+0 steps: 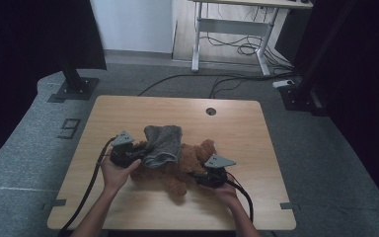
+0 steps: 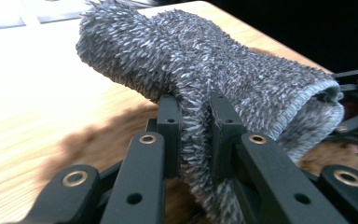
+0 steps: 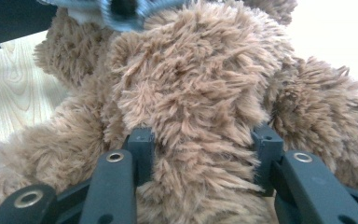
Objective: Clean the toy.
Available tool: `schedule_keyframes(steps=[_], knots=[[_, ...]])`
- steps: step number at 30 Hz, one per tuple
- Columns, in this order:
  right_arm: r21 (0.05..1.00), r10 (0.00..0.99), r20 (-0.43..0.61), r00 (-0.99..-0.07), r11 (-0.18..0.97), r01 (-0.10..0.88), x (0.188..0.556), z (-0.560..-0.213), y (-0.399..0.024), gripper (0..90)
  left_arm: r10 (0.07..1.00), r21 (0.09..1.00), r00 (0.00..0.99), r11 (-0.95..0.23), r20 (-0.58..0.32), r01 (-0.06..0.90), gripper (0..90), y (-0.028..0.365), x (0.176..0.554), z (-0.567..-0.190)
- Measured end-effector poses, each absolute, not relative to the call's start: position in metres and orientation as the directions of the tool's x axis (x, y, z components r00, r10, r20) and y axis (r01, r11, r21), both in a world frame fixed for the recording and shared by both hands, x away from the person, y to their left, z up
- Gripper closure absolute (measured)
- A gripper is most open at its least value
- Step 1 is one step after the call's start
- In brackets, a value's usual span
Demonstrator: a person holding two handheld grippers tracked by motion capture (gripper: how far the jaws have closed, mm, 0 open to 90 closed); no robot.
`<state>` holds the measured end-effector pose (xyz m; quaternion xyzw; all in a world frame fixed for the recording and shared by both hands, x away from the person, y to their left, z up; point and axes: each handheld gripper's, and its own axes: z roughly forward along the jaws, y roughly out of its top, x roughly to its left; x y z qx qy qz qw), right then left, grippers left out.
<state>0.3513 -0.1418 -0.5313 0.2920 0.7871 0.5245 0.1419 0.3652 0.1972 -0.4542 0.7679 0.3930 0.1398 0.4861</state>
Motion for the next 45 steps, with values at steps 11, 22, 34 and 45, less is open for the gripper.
schedule_keyframes(steps=[11, 22, 34, 45], knots=[[0.909, 0.61, 0.079, -0.789, 0.28, 0.308, 0.351, -0.531, -0.141, 55.0, 0.795, 0.809, 0.554, -0.147, -0.246, 0.569, 77.3, 0.251, 0.362, -0.491], [0.911, 0.611, 0.096, -0.786, 0.264, 0.317, 0.352, -0.532, -0.143, 55.0, 0.758, 0.854, 0.598, -0.109, -0.259, 0.508, 76.9, 0.235, 0.368, -0.457], [0.911, 0.611, 0.079, -0.788, 0.277, 0.306, 0.35, -0.531, -0.142, 51.1, 0.735, 0.809, 0.636, -0.216, -0.234, 0.547, 76.6, 0.182, 0.402, -0.46], [0.855, 0.647, 0.171, -0.743, 0.277, 0.438, 0.349, -0.522, -0.142, 15.6, 0.724, 0.839, 0.659, -0.218, -0.203, 0.498, 77.6, 0.186, 0.378, -0.472]])
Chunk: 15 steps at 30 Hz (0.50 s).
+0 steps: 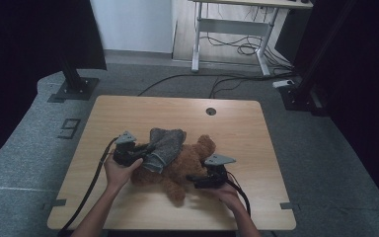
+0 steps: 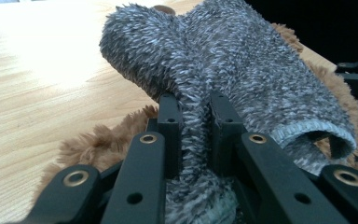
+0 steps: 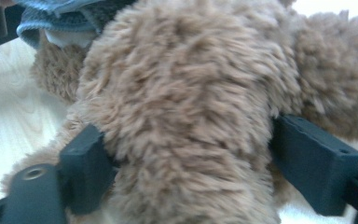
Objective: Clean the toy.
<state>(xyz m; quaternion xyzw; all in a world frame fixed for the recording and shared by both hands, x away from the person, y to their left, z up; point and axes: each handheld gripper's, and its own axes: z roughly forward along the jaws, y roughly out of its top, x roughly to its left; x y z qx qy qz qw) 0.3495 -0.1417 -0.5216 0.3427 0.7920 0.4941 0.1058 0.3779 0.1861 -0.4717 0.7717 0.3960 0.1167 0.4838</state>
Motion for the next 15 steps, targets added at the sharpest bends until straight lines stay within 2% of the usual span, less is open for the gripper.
schedule_keyframes(steps=[4, 8, 11, 15], knots=[[0.834, 0.632, 0.176, -0.755, 0.311, 0.455, 0.357, -0.516, -0.145, 13.5, 0.725, 0.854, 0.665, -0.221, -0.178, 0.471, 77.7, 0.185, 0.372, -0.475], [0.823, 0.595, 0.186, -0.782, 0.341, 0.455, 0.36, -0.508, -0.147, 14.2, 0.719, 0.861, 0.667, -0.202, -0.192, 0.466, 77.8, 0.188, 0.369, -0.48], [0.841, 0.589, 0.236, -0.773, 0.274, 0.466, 0.362, -0.496, -0.155, 16.7, 0.716, 0.867, 0.67, -0.192, -0.197, 0.46, 77.8, 0.189, 0.366, -0.482], [0.805, 0.625, 0.28, -0.729, 0.261, 0.533, 0.372, -0.495, -0.153, 13.8, 0.712, 0.871, 0.675, -0.192, -0.193, 0.451, 77.9, 0.189, 0.362, -0.483]])
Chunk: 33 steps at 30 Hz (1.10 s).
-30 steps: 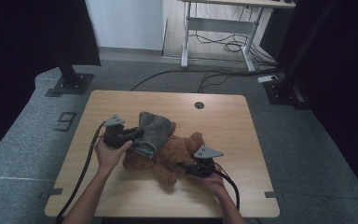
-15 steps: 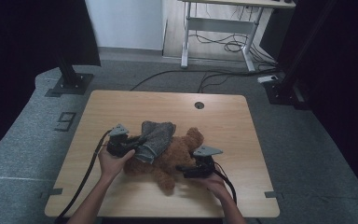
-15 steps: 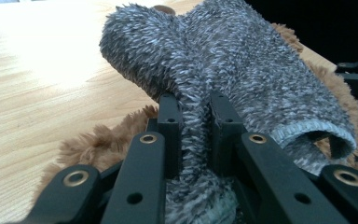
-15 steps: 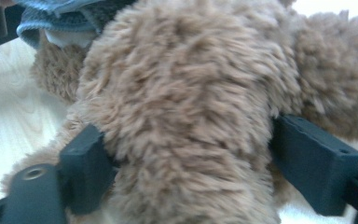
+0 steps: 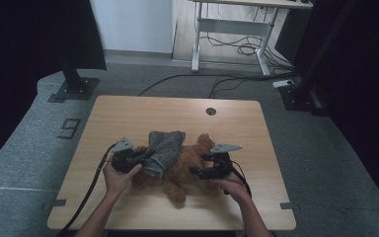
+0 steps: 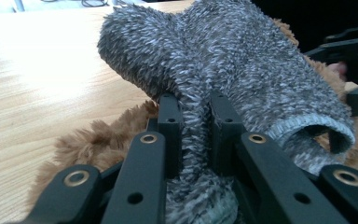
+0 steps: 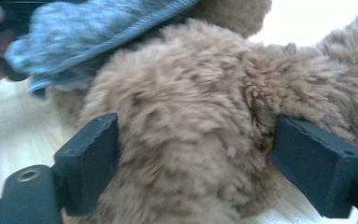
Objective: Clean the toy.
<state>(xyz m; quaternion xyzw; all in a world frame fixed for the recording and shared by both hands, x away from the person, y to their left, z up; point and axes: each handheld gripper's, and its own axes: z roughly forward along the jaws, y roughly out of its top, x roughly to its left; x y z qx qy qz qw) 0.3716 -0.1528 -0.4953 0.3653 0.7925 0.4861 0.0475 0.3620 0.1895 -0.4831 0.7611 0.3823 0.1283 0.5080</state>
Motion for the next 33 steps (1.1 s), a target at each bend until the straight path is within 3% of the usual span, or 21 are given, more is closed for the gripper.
schedule_keyframes(steps=[6, 9, 11, 15, 18, 23, 29, 33], knots=[[0.78, 0.628, 0.319, -0.709, 0.251, 0.573, 0.381, -0.505, -0.136, 6.6, 0.703, 0.875, 0.678, -0.172, -0.212, 0.452, 78.1, 0.191, 0.359, -0.488], [0.737, 0.639, 0.358, -0.68, 0.253, 0.626, 0.384, -0.513, -0.129, 8.8, 0.703, 0.877, 0.679, -0.168, -0.214, 0.45, 78.1, 0.192, 0.357, -0.489], [0.745, 0.645, 0.34, -0.684, 0.26, 0.615, 0.383, -0.514, -0.128, 15.5, 0.702, 0.878, 0.678, -0.165, -0.216, 0.45, 78.1, 0.192, 0.356, -0.489], [0.767, 0.637, 0.316, -0.703, 0.265, 0.585, 0.38, -0.515, -0.129, 40.5, 0.706, 0.885, 0.678, -0.163, -0.205, 0.437, 78.0, 0.192, 0.353, -0.489], [0.792, 0.638, 0.289, -0.714, 0.26, 0.552, 0.379, -0.513, -0.129, 50.6, 0.711, 0.887, 0.672, -0.154, -0.206, 0.435, 77.9, 0.192, 0.357, -0.488], [0.84, 0.687, 0.248, -0.683, 0.198, 0.505, 0.386, -0.513, -0.128, 57.1, 0.726, 0.889, 0.661, -0.158, -0.192, 0.431, 77.4, 0.191, 0.373, -0.478], [0.91, 0.765, 0.113, -0.634, 0.177, 0.375, 0.399, -0.514, -0.129, 58.6, 0.746, 0.894, 0.641, -0.147, -0.18, 0.422, 77.2, 0.185, 0.395, -0.46], [0.933, 0.764, 0.034, -0.644, 0.206, 0.294, 0.4, -0.519, -0.132, 57.5, 0.761, 0.901, 0.622, -0.123, -0.183, 0.416, 76.8, 0.184, 0.404, -0.452]])
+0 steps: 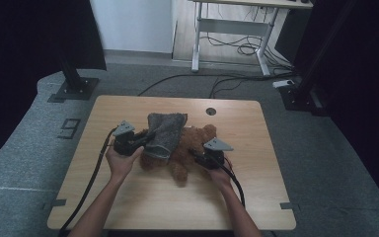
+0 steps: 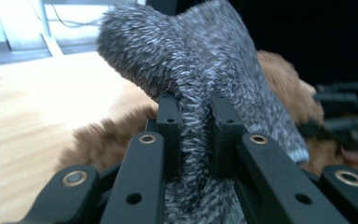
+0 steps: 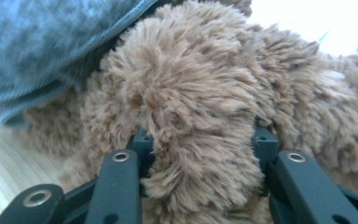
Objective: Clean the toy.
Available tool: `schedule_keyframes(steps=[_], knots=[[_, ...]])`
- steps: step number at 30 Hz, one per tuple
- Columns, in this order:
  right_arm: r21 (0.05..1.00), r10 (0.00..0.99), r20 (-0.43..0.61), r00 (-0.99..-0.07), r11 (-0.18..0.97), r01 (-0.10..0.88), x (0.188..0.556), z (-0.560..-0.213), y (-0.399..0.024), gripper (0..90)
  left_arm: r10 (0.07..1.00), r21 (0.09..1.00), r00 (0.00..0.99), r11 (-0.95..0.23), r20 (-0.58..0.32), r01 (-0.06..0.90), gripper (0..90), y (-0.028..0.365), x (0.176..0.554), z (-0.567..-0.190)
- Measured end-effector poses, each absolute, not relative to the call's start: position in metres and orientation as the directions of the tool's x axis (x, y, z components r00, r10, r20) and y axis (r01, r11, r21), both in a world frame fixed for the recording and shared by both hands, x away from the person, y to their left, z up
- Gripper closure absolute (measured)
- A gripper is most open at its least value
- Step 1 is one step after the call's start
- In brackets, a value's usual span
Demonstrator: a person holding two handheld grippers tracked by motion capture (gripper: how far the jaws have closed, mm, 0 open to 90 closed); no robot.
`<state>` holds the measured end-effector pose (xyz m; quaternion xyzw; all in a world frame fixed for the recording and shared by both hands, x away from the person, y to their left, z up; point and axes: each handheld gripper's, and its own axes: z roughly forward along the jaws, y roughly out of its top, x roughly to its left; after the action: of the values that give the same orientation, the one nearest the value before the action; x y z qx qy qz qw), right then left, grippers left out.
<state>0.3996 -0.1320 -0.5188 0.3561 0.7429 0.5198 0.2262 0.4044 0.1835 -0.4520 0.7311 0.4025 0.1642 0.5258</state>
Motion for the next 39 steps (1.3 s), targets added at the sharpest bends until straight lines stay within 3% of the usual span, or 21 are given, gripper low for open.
schedule_keyframes(steps=[9, 16, 21, 26, 30, 39], knots=[[0.937, 0.692, -0.119, -0.712, 0.315, 0.15, 0.369, -0.53, -0.129, 53.3, 0.755, 0.862, 0.625, -0.171, -0.196, 0.477, 76.8, 0.178, 0.405, -0.472], [0.915, 0.644, -0.191, -0.741, 0.39, 0.103, 0.349, -0.532, -0.134, 42.3, 0.741, 0.874, 0.64, -0.158, -0.203, 0.459, 77.5, 0.185, 0.381, -0.484], [0.925, 0.654, -0.137, -0.744, 0.353, 0.139, 0.342, -0.529, -0.139, 29.5, 0.738, 0.882, 0.64, -0.137, -0.214, 0.452, 78.1, 0.189, 0.37, -0.492], [0.954, 0.681, 0.014, -0.732, 0.211, 0.214, 0.34, -0.518, -0.157, 21.7, 0.733, 0.884, 0.642, -0.124, -0.225, 0.451, 78.4, 0.19, 0.364, -0.495], [0.962, 0.704, 0.092, -0.704, 0.12, 0.246, 0.346, -0.51, -0.172, 18.3, 0.726, 0.886, 0.647, -0.118, -0.232, 0.449, 78.4, 0.19, 0.36, -0.496], [0.94, 0.694, 0.193, -0.694, 0.071, 0.333, 0.374, -0.499, -0.164, 12.5, 0.723, 0.884, 0.647, -0.111, -0.241, 0.453, 78.4, 0.19, 0.357, -0.496]])
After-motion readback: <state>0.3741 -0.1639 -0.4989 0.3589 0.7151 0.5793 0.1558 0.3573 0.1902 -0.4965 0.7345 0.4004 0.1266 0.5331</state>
